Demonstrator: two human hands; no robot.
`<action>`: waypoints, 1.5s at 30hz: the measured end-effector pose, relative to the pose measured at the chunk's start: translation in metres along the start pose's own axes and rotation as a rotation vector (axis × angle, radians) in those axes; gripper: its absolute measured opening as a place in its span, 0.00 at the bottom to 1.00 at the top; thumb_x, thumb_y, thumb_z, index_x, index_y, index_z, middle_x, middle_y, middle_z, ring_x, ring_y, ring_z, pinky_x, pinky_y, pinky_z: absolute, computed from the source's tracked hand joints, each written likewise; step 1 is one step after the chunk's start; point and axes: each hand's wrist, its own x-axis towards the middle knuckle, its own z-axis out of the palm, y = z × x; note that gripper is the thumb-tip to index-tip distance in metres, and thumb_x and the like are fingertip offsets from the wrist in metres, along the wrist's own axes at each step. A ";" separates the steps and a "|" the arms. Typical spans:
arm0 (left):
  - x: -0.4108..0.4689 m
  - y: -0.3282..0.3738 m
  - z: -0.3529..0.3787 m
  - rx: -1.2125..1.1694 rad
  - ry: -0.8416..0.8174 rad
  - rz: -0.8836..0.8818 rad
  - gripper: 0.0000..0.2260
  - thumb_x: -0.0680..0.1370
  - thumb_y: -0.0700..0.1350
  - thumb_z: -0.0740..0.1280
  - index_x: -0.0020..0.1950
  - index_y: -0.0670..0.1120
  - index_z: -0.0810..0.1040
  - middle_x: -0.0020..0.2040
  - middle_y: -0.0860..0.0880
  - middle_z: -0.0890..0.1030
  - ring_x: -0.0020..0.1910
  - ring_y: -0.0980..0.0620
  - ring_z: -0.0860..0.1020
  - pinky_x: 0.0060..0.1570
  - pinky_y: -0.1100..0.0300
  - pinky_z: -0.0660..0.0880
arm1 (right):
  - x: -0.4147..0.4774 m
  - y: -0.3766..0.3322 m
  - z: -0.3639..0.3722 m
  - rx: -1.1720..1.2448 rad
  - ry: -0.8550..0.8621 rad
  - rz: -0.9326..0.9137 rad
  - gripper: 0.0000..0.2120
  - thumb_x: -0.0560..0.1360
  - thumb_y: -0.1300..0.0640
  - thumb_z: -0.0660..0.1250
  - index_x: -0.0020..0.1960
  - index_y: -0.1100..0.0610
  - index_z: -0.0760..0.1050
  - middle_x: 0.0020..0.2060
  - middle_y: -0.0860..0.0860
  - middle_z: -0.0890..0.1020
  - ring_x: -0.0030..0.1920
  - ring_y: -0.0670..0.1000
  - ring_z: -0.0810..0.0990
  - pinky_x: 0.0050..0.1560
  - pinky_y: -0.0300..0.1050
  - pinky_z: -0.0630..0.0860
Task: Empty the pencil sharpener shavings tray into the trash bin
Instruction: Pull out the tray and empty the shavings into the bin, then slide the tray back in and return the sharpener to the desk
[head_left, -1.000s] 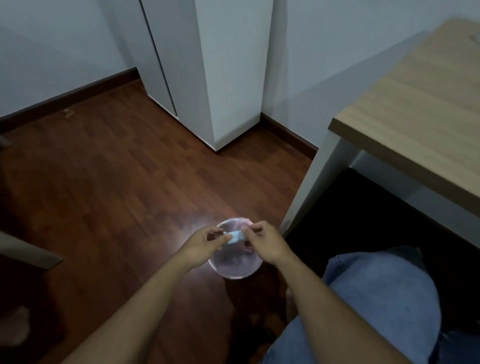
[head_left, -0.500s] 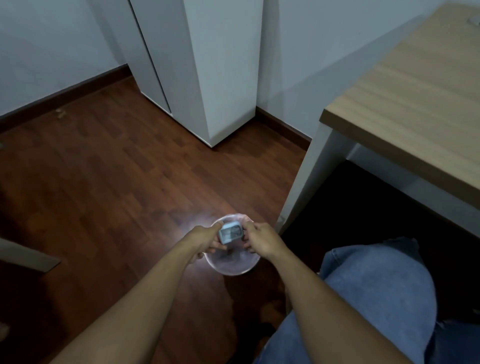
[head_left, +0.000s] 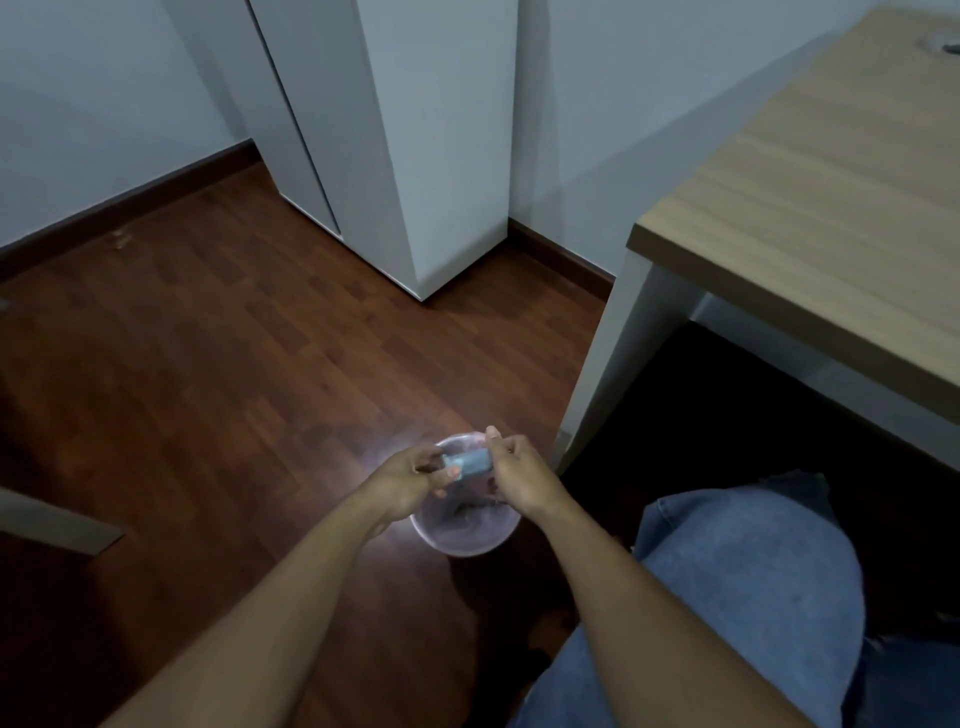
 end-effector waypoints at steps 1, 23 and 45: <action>-0.001 0.001 -0.001 -0.014 0.006 0.024 0.09 0.84 0.43 0.76 0.63 0.54 0.84 0.52 0.53 0.87 0.46 0.52 0.83 0.37 0.73 0.77 | -0.002 -0.002 -0.001 0.018 0.003 0.000 0.26 0.78 0.24 0.54 0.49 0.46 0.74 0.59 0.57 0.89 0.62 0.61 0.88 0.69 0.65 0.82; -0.063 0.211 -0.109 0.054 0.271 0.622 0.20 0.86 0.40 0.73 0.75 0.57 0.78 0.50 0.61 0.89 0.40 0.65 0.84 0.47 0.61 0.79 | -0.092 -0.199 -0.089 0.016 0.100 -0.613 0.28 0.88 0.38 0.59 0.85 0.47 0.68 0.79 0.48 0.79 0.76 0.48 0.79 0.81 0.55 0.73; -0.117 0.412 0.048 0.203 -0.037 0.915 0.22 0.87 0.45 0.72 0.81 0.54 0.76 0.70 0.51 0.85 0.67 0.51 0.84 0.63 0.56 0.85 | -0.240 -0.200 -0.410 -0.677 0.722 -0.719 0.17 0.88 0.51 0.66 0.76 0.50 0.80 0.81 0.51 0.76 0.85 0.53 0.64 0.79 0.42 0.59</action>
